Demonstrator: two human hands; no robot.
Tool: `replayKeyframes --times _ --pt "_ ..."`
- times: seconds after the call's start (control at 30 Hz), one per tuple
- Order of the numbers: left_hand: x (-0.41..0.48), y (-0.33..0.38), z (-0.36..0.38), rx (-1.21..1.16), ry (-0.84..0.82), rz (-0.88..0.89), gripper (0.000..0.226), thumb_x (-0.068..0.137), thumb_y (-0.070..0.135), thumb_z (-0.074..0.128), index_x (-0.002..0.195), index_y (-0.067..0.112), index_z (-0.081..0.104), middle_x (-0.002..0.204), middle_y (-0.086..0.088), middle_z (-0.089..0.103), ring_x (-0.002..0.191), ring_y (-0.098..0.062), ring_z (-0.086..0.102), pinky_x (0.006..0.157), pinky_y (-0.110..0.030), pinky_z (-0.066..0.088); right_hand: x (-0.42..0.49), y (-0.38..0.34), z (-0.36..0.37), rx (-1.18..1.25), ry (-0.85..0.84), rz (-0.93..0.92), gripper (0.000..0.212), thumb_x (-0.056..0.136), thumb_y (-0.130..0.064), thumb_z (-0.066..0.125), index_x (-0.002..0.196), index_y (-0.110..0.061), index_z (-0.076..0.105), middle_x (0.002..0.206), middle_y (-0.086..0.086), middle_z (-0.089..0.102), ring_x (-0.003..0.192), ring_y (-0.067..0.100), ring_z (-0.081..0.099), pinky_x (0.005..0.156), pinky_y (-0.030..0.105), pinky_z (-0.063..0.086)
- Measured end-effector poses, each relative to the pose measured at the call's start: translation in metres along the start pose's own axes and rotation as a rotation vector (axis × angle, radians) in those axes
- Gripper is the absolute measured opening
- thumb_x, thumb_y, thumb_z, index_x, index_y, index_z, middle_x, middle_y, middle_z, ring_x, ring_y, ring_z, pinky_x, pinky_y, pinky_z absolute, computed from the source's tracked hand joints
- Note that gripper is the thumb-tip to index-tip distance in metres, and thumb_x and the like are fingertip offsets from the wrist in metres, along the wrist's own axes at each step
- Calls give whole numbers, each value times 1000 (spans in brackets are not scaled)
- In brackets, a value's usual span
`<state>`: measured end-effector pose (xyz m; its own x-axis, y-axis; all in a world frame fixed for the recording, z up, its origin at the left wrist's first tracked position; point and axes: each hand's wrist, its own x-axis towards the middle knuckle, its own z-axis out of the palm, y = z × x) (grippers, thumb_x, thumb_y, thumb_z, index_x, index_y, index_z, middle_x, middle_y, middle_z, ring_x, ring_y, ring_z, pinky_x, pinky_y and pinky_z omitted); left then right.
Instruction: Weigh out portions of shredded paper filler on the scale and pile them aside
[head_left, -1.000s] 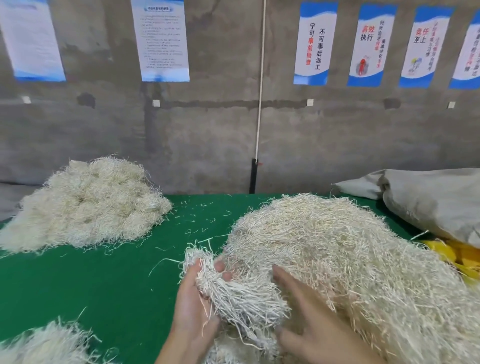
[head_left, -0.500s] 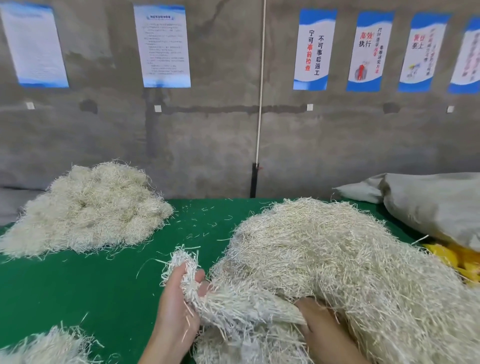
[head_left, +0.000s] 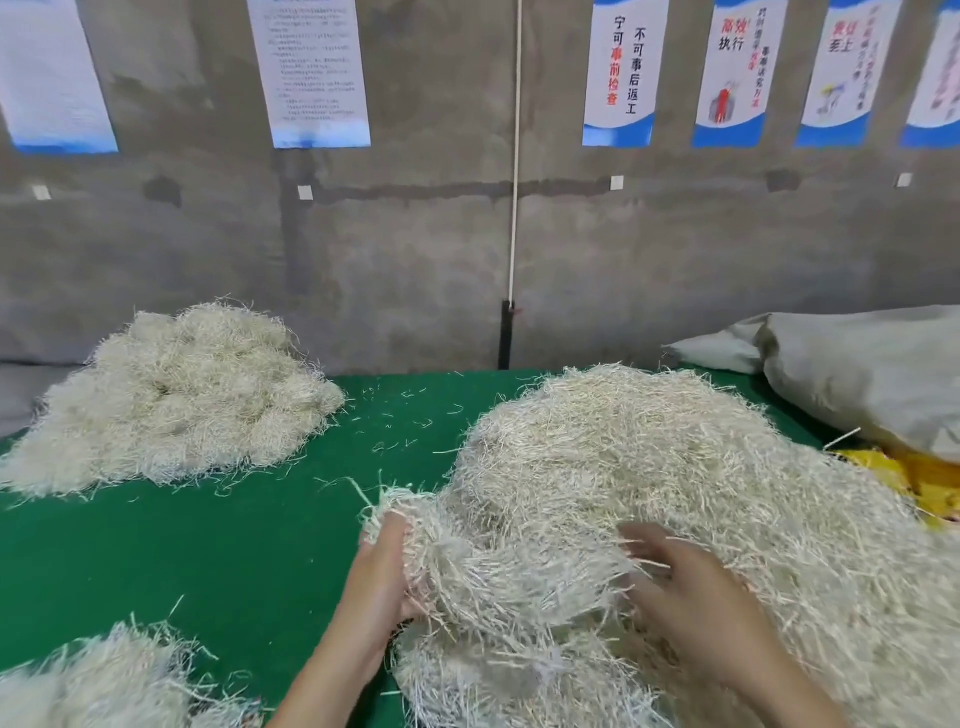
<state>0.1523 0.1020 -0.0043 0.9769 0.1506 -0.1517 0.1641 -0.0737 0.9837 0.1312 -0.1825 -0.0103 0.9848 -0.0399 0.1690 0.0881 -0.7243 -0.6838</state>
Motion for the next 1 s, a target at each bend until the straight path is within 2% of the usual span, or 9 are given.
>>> replayKeyframes --times 0.1,0.17,0.3,0.4,0.53,0.63,0.73,0.83,1.0 --pt "-3 14 17 -1 -61 -13 76 94 64 41 156 38 7 163 8 12 90 0 58 74 -25 57 -3 -16 -2 -65 244 0 38 93 -30 57 131 -36 54 79 -30 56 59 -1 64 51 15 46" --pt "1 30 27 -147 -51 37 82 92 56 53 156 37 5 162 8 13 70 12 52 92 -36 54 3 -17 -1 -151 281 65 36 95 -24 53 130 -29 54 76 -19 62 51 3 60 46 25 47" --pt "-3 46 55 -43 -95 406 104 68 68 73 140 64 -2 159 21 4 136 -13 35 104 -38 32 18 -19 -2 695 50 353 38 92 4 56 126 -12 55 102 12 64 53 19 64 48 29 54" --pt "-9 22 84 416 -255 505 129 53 77 76 132 71 -25 142 41 -35 141 -7 2 112 -48 16 13 -22 -8 1060 -59 348 50 87 5 61 128 -22 57 104 11 70 76 21 66 61 31 58" --pt "15 -12 101 928 -156 730 90 91 28 63 147 59 -1 156 24 -21 151 -16 -6 114 -48 -5 -9 -15 -8 219 38 49 56 93 -17 61 141 -38 42 131 -16 56 108 2 60 88 28 56" --pt "33 -25 110 1120 -74 837 77 95 2 52 150 45 21 161 12 15 150 -22 14 120 -43 12 -33 -14 -17 -234 262 -228 33 93 -25 63 122 -40 59 109 -30 58 81 -16 57 65 5 45" --pt "44 -37 125 1151 -120 808 79 92 -7 50 151 38 23 162 3 19 149 -29 17 117 -44 12 -48 -24 -25 -272 -59 -225 17 94 -34 61 100 -50 60 88 -30 63 80 -14 60 69 6 48" --pt "48 -46 136 1245 -201 753 94 82 -23 38 154 29 11 164 -5 4 150 -33 1 119 -47 2 -45 -26 -16 -421 -445 -49 24 91 -41 58 114 -37 63 110 -22 65 97 -5 61 92 19 47" --pt "25 -32 118 1057 -424 471 98 87 -10 37 149 50 -10 157 14 -25 138 -15 -34 107 -43 -22 -29 -13 15 -604 -567 12 22 95 -19 48 115 -19 56 114 -1 64 113 17 60 105 38 43"
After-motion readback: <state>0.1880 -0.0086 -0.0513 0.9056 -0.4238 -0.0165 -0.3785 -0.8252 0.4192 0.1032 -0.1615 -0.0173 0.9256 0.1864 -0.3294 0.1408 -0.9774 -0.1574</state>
